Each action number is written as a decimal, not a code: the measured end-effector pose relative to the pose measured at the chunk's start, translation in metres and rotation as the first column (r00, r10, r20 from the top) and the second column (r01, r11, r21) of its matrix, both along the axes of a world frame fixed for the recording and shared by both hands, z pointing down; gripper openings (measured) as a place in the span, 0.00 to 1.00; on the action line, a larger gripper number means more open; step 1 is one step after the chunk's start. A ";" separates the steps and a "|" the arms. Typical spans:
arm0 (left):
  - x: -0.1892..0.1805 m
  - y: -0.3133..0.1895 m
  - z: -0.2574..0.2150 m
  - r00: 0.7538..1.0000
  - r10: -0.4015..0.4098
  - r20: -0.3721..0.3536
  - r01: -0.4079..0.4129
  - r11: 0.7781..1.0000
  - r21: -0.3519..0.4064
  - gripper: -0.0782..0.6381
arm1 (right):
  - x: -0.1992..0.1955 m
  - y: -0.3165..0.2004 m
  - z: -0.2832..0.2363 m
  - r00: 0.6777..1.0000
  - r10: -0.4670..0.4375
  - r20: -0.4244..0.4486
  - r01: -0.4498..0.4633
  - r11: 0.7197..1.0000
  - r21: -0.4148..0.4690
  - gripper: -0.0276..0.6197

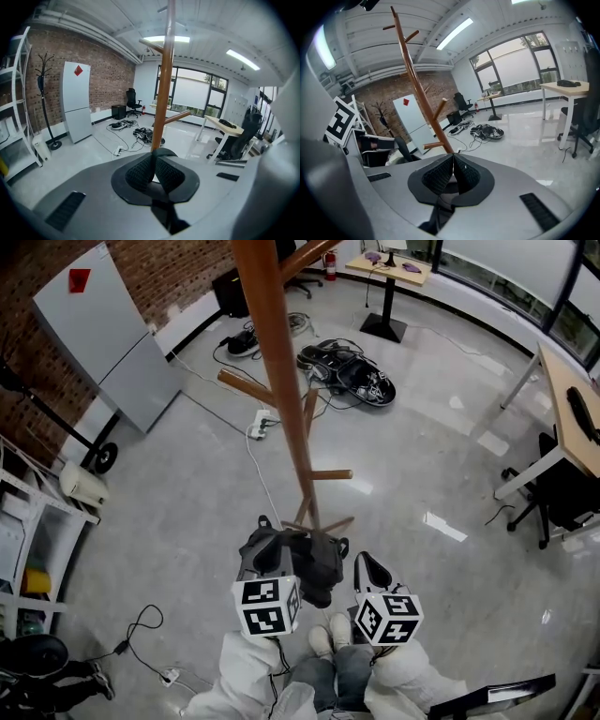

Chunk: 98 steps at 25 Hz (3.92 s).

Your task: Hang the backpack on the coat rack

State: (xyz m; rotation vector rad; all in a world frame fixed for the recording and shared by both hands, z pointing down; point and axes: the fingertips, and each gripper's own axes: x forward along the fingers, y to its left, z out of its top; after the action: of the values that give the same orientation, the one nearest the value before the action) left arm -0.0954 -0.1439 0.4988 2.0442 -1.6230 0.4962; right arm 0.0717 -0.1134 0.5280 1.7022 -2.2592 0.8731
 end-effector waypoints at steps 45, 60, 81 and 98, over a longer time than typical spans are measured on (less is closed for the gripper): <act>0.010 -0.088 0.063 0.978 0.208 0.036 -0.201 0.970 -0.137 0.13 | 0.018 -0.027 0.047 1.000 0.023 0.009 -0.022 0.994 -0.106 0.06; 0.011 -0.101 0.084 0.961 0.274 -0.040 -0.276 0.956 -0.094 0.14 | 0.011 -0.027 0.047 1.000 -0.004 -0.001 0.004 0.994 -0.107 0.06; 0.016 -0.098 0.104 0.950 0.273 -0.151 -0.284 0.958 -0.053 0.21 | -0.010 -0.029 0.040 0.997 -0.072 -0.021 0.070 0.994 -0.086 0.06; 0.017 -0.068 0.094 0.927 0.360 -0.107 -0.365 0.931 -0.029 0.21 | -0.027 -0.016 0.035 0.995 -0.095 -0.020 0.094 0.993 -0.072 0.06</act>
State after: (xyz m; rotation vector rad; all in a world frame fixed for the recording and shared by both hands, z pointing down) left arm -0.0786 -0.2115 0.5931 2.3026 -1.1645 0.5429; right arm 0.0450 -0.1290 0.5628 1.5539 -2.2445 0.8965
